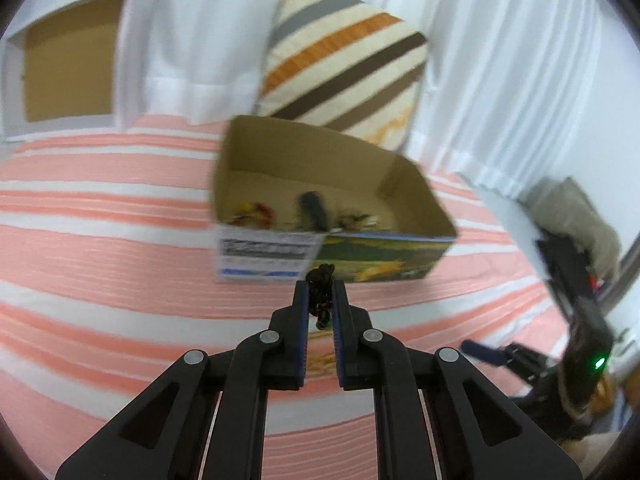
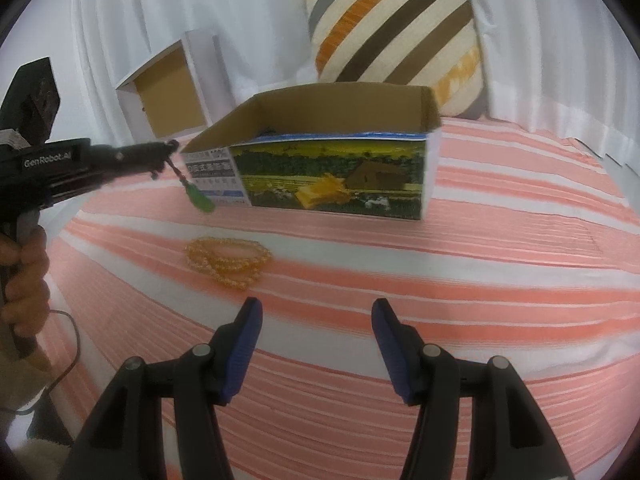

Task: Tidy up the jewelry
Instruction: 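Lift the black pendant with the left tool while the right tool grasps the gold bead necklace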

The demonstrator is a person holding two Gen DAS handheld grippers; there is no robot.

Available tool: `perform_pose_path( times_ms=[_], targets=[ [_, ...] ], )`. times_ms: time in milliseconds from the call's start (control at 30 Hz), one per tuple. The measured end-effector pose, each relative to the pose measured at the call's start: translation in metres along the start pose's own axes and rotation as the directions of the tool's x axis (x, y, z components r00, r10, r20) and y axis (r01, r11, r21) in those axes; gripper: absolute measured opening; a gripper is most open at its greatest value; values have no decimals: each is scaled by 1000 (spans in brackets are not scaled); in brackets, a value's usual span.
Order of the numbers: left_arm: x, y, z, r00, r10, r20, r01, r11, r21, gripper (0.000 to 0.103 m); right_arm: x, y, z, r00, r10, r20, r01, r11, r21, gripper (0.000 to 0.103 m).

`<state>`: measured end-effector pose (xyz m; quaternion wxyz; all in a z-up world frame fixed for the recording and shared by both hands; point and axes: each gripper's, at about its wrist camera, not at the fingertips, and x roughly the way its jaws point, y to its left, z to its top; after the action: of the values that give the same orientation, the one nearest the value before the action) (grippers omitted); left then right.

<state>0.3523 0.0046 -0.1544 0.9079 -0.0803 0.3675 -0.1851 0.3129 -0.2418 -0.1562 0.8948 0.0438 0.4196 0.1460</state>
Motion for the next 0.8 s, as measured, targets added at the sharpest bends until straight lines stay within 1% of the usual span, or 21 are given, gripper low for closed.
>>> perform_pose_path(
  times_ms=[133, 167, 200, 267, 333, 400, 500, 533, 567, 633, 667, 800],
  targets=[
    [2, 27, -20, 994, 101, -31, -102, 994, -35, 9, 25, 22, 11, 997, 72, -42, -73, 997, -34, 58],
    [2, 33, -25, 992, 119, -38, -120, 992, -43, 9, 30, 26, 12, 996, 78, -50, -80, 996, -48, 58],
    [0, 37, -28, 991, 127, -41, -129, 990, -49, 9, 38, 35, 16, 995, 81, -58, -85, 994, -71, 58],
    [0, 45, -35, 987, 152, -50, -155, 986, -64, 9, 45, 49, 23, 992, 114, -54, -119, 988, -101, 58],
    [0, 50, -40, 985, 162, -54, -165, 984, -73, 9, 53, 68, 30, 986, 158, -54, -165, 974, -157, 58],
    [0, 51, -41, 985, 166, -55, -170, 983, -73, 9, 67, 85, 32, 984, 159, -81, -173, 958, -229, 58],
    [0, 49, -44, 985, 165, -53, -168, 984, -58, 9, 90, 96, 31, 983, 115, -143, -154, 942, -297, 58],
    [1, 47, -45, 985, 162, -56, -165, 985, -52, 9, 90, 98, 32, 985, 102, -137, -141, 939, -312, 56],
    [2, 46, -47, 986, 158, -58, -161, 986, -48, 9, 91, 97, 33, 984, 90, -156, -136, 938, -318, 36],
    [5, 41, -50, 987, 148, -65, -150, 988, -39, 9, 89, 89, 32, 985, 63, -163, -110, 947, -301, 20],
    [7, 37, -52, 987, 143, -69, -146, 989, -28, 9, 86, 80, 32, 984, 50, -169, -95, 958, -270, 19],
    [14, 16, -60, 990, 120, -80, -119, 993, 19, 9, 58, 43, 17, 988, 0, -156, -31, 980, -195, 18]
  ],
)
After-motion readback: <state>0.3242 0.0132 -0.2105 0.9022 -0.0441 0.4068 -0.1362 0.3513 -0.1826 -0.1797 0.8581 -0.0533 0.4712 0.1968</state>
